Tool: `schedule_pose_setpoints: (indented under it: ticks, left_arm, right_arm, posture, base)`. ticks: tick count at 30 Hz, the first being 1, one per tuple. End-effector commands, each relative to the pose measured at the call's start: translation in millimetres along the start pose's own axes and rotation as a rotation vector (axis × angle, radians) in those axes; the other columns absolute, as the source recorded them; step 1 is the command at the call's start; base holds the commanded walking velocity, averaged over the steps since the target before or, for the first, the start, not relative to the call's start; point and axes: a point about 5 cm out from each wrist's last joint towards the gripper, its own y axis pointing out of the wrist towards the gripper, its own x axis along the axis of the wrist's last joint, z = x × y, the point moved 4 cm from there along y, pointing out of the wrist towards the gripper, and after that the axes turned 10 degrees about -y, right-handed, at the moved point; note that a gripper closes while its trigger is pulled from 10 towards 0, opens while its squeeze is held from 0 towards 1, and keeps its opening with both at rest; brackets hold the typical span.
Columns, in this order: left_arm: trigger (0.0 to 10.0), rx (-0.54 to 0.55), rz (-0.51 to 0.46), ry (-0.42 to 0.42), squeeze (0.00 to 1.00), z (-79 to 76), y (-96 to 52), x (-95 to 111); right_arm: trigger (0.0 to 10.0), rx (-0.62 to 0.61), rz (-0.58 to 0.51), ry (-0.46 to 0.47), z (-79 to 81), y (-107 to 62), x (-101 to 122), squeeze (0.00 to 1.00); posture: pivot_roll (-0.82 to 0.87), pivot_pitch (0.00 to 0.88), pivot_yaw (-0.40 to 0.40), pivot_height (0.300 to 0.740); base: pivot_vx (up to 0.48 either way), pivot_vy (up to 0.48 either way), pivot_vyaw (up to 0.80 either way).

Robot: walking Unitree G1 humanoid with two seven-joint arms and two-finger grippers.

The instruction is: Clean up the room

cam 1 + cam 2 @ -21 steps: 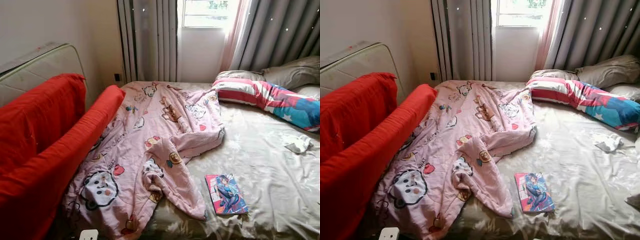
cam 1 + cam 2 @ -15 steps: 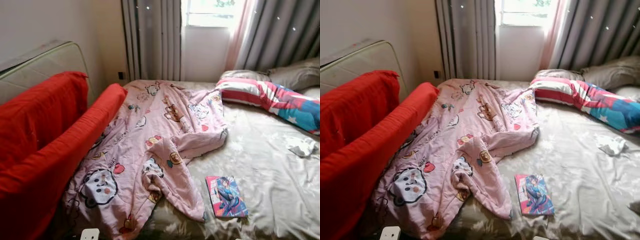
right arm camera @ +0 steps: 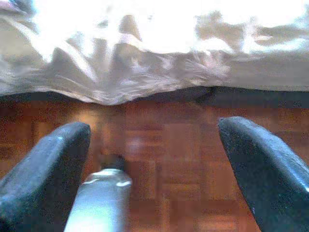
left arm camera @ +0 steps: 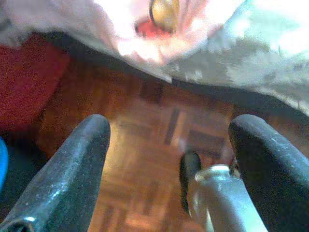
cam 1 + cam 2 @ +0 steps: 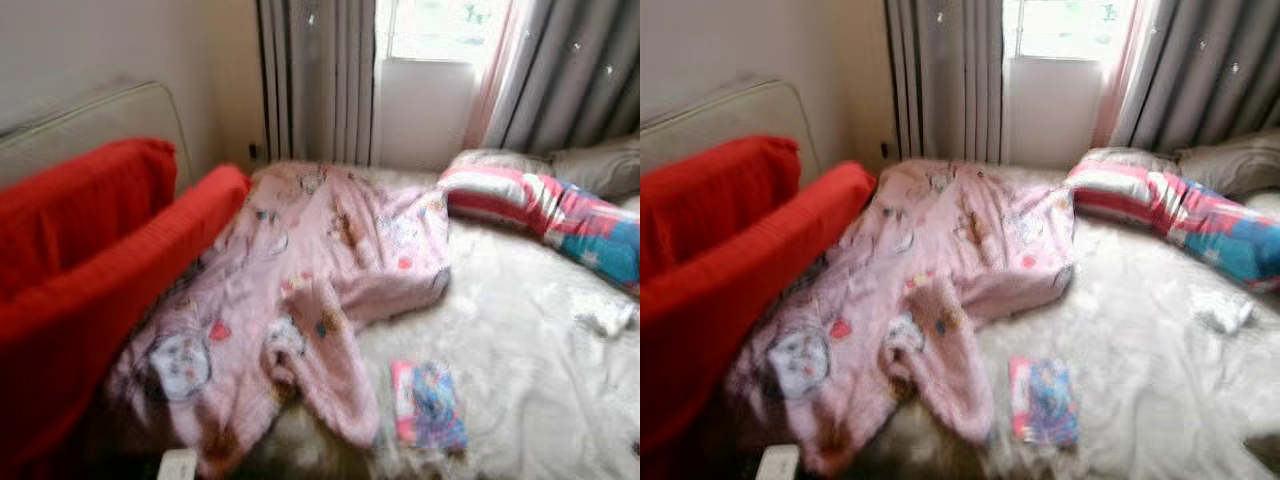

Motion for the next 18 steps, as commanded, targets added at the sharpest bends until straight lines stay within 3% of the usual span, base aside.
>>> schedule_pose_setpoints:
  ticks: [1,4,18]
  left_arm:
    - [10.0,-0.009,0.004,0.022,0.0,-3.7,0.8,1.4]
    - [10.0,-0.01,0.004,0.023,0.0,-3.5,0.7,1.5]
    - [10.0,-0.015,0.008,0.028,0.0,-4.6,0.6,-0.4]
  right_arm:
    - [10.0,-0.004,0.007,0.005,-0.6,-0.8,-4.4,0.0]
    - [10.0,0.004,0.007,0.003,6.5,0.0,-4.5,0.0]
    - [10.0,0.009,-0.009,-0.007,14.7,2.4,4.5,0.0]
  posture:
    - [0.06,0.0,-0.002,0.74]
    - [0.06,0.0,-0.002,0.74]
    - [0.06,0.0,-0.007,0.74]
  base:
    - [0.0,-0.364,-0.77]
    - [0.0,-0.36,-0.74]
    - [0.0,-0.362,0.0]
